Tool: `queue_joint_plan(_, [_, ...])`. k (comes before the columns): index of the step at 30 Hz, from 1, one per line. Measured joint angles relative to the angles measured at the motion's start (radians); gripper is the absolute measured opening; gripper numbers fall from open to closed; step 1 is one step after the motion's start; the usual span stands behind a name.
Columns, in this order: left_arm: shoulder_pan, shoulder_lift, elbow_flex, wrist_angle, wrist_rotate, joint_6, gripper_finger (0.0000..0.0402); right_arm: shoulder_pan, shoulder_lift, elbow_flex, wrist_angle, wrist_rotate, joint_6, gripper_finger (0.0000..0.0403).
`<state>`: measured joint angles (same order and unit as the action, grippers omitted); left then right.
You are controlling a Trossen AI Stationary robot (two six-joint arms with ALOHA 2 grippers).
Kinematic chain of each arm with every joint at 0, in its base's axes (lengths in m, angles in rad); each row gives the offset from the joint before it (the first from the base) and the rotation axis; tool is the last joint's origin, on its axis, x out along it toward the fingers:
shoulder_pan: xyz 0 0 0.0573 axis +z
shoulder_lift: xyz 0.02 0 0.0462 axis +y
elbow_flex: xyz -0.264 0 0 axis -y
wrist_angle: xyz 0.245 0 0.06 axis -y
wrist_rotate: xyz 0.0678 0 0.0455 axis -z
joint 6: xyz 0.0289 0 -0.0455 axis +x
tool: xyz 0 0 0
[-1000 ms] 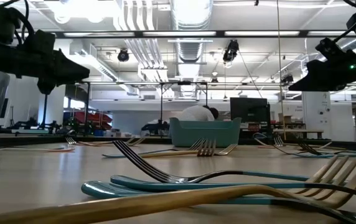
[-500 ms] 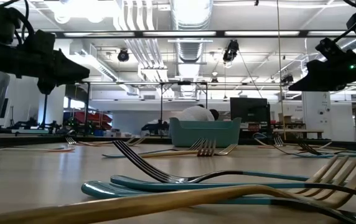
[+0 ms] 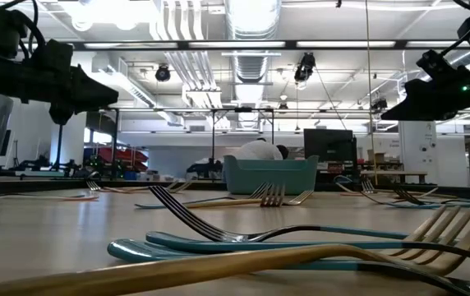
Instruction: Sort silverware by color (type)
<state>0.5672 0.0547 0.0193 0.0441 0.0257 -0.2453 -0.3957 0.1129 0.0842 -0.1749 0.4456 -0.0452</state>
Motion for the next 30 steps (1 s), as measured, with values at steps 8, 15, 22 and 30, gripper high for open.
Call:
queue_joint_plan(8, [0.0, 0.0, 0.0, 0.0, 0.0, 0.0, 0.0078, 0.0, 0.0, 0.0, 0.0, 0.0, 0.0, 0.0102])
queue_joint_plan(15, [0.0, 0.0, 0.0, 0.0, 0.0, 0.0, 0.0077, 0.0, 0.0, 0.0, 0.0, 0.001, -0.024, 0.0102])
queue_joint_plan(22, [0.0, 0.0, 0.0, 0.0, 0.0, 0.0, 0.0077, 0.0, 0.0, 0.0, 0.0, 0.001, -0.105, 0.0102])
queue_joint_plan(30, [0.0, 0.0, 0.0, 0.0, 0.0, 0.0, 0.0078, 0.0, 0.0, 0.0, 0.0, 0.0, -0.105, 0.0102])
